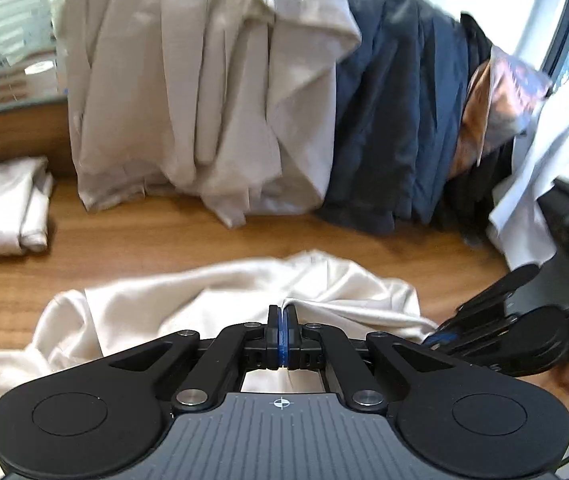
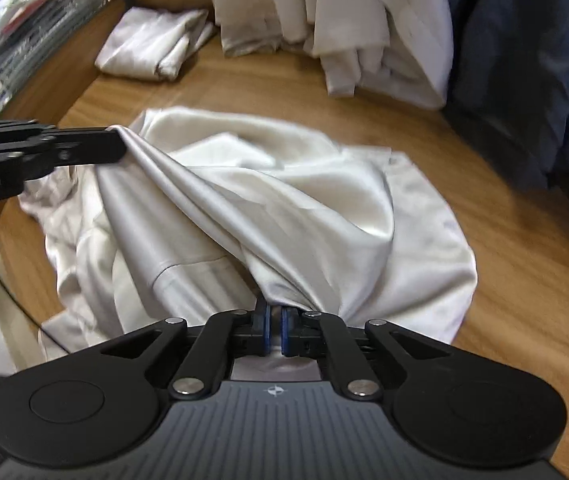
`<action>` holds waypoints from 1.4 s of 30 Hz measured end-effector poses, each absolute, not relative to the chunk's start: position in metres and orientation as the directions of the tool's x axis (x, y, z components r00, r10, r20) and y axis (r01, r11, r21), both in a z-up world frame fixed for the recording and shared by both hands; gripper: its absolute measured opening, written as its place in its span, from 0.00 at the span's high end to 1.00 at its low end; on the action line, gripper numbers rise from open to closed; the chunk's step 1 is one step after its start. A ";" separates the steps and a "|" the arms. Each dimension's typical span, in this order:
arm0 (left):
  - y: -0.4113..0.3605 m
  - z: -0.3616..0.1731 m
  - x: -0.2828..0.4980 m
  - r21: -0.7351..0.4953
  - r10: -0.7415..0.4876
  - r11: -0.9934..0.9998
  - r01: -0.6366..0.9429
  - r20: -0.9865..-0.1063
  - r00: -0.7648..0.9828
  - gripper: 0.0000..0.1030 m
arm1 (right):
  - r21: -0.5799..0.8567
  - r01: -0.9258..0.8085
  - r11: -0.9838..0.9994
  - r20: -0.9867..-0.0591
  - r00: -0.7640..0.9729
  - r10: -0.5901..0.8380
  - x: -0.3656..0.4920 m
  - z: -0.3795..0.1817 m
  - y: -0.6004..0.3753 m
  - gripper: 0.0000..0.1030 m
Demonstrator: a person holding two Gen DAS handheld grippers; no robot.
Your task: Fold clothes
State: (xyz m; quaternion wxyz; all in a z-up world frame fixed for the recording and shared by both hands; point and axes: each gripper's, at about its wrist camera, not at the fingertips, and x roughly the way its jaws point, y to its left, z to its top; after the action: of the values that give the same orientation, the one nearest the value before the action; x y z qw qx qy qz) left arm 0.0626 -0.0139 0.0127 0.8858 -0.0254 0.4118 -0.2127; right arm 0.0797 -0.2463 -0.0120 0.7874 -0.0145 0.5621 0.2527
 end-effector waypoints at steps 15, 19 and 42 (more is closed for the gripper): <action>-0.023 -0.002 0.065 -0.235 -0.441 0.877 0.419 -0.739 0.510 0.77 | 0.168 -0.495 0.852 -0.871 0.331 0.364 0.086 -0.010 -0.227 0.65; -0.023 -0.005 0.062 -0.257 -0.465 0.866 0.429 -0.731 0.499 0.53 | 0.154 -0.523 0.839 -0.892 0.293 0.346 0.094 -0.024 -0.220 0.56; -0.060 -0.038 0.042 -0.285 -0.552 0.747 0.600 -0.770 0.322 0.12 | 0.596 -0.240 0.767 -0.688 0.340 0.641 0.094 0.029 -0.282 0.96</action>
State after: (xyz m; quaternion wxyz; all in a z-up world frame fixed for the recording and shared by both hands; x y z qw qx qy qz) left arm 0.0419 -0.0597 -0.0382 0.8125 0.0262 0.4622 -0.3544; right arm 0.0944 -0.2825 0.0294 0.7939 0.1994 0.5031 0.2773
